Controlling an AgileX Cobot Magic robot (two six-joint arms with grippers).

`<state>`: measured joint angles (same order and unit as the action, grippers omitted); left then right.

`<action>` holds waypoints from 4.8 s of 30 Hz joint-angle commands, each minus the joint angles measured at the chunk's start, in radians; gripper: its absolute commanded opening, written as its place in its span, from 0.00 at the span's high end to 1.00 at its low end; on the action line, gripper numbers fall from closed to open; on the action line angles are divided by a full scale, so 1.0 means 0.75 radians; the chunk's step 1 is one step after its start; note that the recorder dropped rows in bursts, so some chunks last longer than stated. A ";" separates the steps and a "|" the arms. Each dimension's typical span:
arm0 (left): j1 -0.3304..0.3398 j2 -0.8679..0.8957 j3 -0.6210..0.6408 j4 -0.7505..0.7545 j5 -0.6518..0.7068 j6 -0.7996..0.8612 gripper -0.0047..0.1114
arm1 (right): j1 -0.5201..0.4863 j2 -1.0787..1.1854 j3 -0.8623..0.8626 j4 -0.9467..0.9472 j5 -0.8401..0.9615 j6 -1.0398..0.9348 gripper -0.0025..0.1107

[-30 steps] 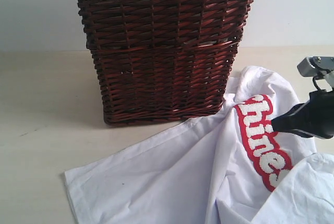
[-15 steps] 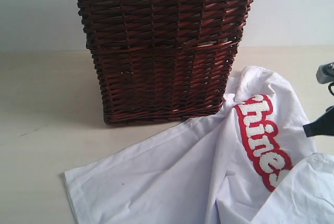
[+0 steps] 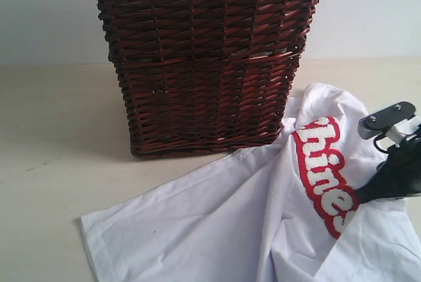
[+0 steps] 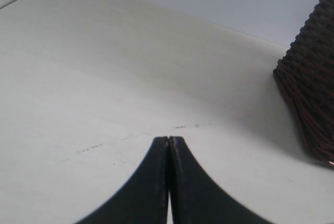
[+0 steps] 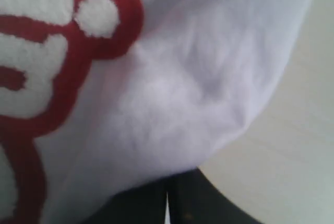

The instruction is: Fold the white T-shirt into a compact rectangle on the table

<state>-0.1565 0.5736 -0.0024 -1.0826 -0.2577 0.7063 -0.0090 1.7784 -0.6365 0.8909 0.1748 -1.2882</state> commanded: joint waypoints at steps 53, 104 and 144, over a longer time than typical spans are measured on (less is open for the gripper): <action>-0.007 0.005 0.003 -0.002 -0.004 -0.005 0.96 | -0.026 -0.115 0.082 0.618 0.260 -0.337 0.59; -0.007 0.005 0.003 -0.002 -0.004 -0.005 0.96 | -0.551 -0.607 0.413 0.497 -0.579 -0.272 0.98; -0.007 0.005 0.003 -0.002 -0.004 -0.005 0.96 | -0.415 -0.488 0.186 -0.349 -0.068 0.110 0.98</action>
<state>-0.1565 0.5736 -0.0024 -1.0826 -0.2577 0.7063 -0.3231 1.3633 -0.4901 0.6514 0.1645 -1.1618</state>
